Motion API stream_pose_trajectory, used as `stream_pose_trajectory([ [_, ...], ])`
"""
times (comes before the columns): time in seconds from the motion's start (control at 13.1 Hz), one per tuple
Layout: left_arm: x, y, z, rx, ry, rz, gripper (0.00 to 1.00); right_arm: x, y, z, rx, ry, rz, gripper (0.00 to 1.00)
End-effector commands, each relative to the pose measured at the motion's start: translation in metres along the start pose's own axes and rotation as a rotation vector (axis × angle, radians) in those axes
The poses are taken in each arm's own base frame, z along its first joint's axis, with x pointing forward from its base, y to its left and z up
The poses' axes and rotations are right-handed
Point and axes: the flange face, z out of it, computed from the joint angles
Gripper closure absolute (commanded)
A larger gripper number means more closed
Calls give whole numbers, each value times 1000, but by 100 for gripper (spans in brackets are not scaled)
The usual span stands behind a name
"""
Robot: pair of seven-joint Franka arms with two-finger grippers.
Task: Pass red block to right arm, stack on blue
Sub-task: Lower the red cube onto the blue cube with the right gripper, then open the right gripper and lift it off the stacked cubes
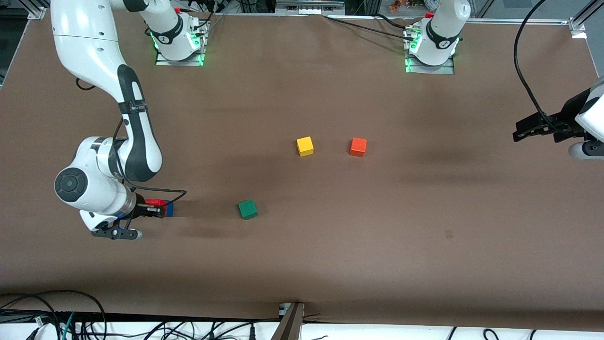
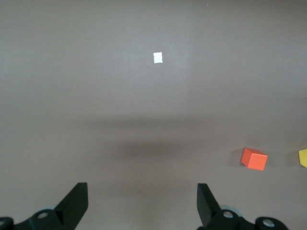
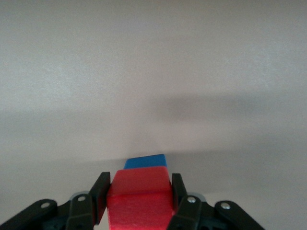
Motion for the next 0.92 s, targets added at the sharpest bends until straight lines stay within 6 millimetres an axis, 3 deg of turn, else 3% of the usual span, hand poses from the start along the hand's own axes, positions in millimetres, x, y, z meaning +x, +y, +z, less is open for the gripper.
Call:
stream_pose_trajectory([
  [0.0, 3, 2, -5, 28, 5, -7, 0, 0, -2, 0, -14, 7, 5, 62],
  [0.08, 3, 2, -5, 28, 5, -8, 0, 0, -2, 0, -14, 7, 5, 50],
  [0.15, 3, 2, -5, 28, 5, -7, 0, 0, -2, 0, -13, 7, 7, 30],
  [0.38, 3, -2, -5, 28, 6, -10, 0, 1, -3, -3, -11, 11, 5, 1],
  [0.61, 3, 3, -5, 29, 6, -7, 0, 5, -1, -13, -10, 28, -9, 1],
  [0.84, 3, 3, -5, 29, 6, -7, 0, 9, 15, -24, -8, 47, 13, 0],
])
